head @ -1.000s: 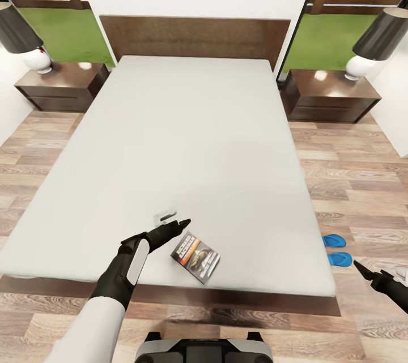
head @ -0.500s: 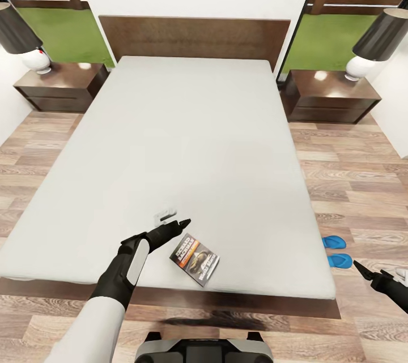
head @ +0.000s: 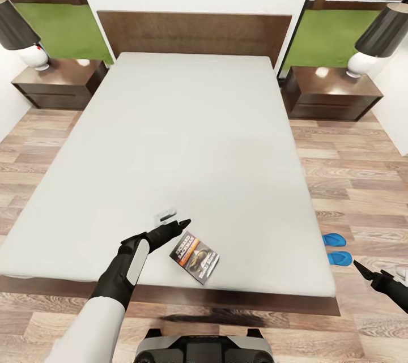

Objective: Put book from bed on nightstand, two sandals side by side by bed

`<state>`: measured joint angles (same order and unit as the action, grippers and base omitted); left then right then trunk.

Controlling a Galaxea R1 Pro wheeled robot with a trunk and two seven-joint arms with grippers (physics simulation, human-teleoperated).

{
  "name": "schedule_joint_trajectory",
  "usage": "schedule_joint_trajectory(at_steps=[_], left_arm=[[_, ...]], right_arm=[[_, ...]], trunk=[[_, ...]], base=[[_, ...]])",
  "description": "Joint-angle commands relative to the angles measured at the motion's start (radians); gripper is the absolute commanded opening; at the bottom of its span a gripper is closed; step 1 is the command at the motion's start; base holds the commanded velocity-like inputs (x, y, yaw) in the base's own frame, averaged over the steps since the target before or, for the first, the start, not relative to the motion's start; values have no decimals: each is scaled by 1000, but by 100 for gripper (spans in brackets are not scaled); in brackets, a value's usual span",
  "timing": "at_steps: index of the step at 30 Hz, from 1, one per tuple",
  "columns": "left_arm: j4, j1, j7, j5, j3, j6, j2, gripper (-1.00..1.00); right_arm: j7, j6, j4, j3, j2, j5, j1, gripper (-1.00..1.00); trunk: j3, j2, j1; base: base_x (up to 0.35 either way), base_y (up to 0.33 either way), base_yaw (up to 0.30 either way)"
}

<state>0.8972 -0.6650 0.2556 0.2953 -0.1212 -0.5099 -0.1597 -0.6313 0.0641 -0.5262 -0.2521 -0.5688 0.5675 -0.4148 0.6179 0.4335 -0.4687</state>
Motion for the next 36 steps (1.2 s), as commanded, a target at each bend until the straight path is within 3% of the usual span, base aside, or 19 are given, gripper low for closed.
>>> schedule_joint_trajectory(at_steps=[1,8,18,26,36], left_arm=[[1,-1,2,5,-6,-11,-1,100],[1,-18,-2,9,-9,-19,1,100],[-34,-131,-51,18,-12,-19,0,100],[-103,-137,-57,95,-12,-16,-1,100],[-128,-137,-129,106,-13,-12,0,100]], right_arm=[[-6,0,2,-1,0,6,-1,100],[-6,0,2,0,0,6,-1,100],[-6,0,5,1,0,6,-1,100],[-6,0,5,1,0,6,-1,100],[-6,0,5,1,0,6,-1,100]], trunk=[[3,2,0],[14,2,0],[29,2,0],[42,2,0],[58,2,0]], base=[[0,0,0],[0,0,0],[0,0,0],[0,0,0],[0,0,0]])
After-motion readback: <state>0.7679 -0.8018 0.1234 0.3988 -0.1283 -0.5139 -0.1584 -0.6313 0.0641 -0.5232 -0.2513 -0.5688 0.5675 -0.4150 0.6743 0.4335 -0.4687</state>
